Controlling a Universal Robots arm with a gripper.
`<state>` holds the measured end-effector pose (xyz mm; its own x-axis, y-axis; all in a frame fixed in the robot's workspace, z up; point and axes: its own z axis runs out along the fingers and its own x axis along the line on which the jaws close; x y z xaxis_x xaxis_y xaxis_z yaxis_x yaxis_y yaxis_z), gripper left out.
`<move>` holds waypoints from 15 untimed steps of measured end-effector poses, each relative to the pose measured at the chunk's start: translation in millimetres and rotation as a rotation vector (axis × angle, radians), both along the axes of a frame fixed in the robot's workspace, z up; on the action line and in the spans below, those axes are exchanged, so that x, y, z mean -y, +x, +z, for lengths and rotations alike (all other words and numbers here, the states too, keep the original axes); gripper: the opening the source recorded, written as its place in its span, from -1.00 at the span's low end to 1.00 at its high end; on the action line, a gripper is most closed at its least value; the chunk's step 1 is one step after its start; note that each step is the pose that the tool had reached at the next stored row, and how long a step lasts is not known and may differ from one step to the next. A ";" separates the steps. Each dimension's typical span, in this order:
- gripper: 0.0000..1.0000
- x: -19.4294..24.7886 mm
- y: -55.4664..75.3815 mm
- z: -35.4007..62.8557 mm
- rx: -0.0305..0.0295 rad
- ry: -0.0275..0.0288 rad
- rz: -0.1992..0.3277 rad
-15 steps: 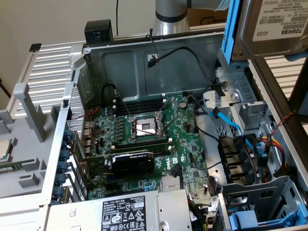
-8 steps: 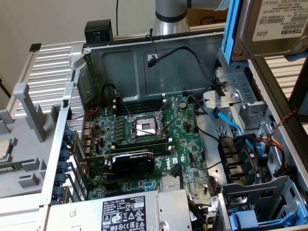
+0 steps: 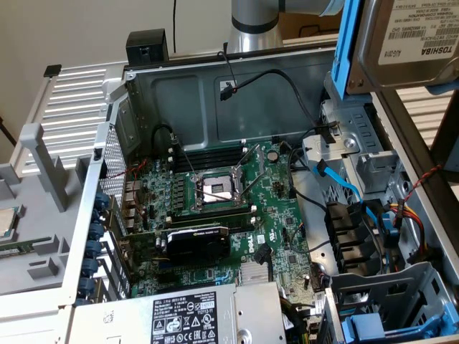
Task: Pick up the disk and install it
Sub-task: 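Insert the disk into the insertion slot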
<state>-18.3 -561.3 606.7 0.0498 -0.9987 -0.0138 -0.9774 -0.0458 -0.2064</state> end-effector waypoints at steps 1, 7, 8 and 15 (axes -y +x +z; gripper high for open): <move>-0.26 0.8 -0.1 -0.1 0.0000 0.0000 -0.001; -0.26 4.9 -0.9 -0.3 0.0001 0.0001 -0.002; -0.26 6.6 -0.9 -0.4 0.0001 0.0002 -0.002; -0.26 17.9 -1.0 -1.5 0.0000 0.0000 -0.013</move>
<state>-19.3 -579.3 605.1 0.0372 -0.9992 -0.0138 -0.9779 -0.0335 -0.2064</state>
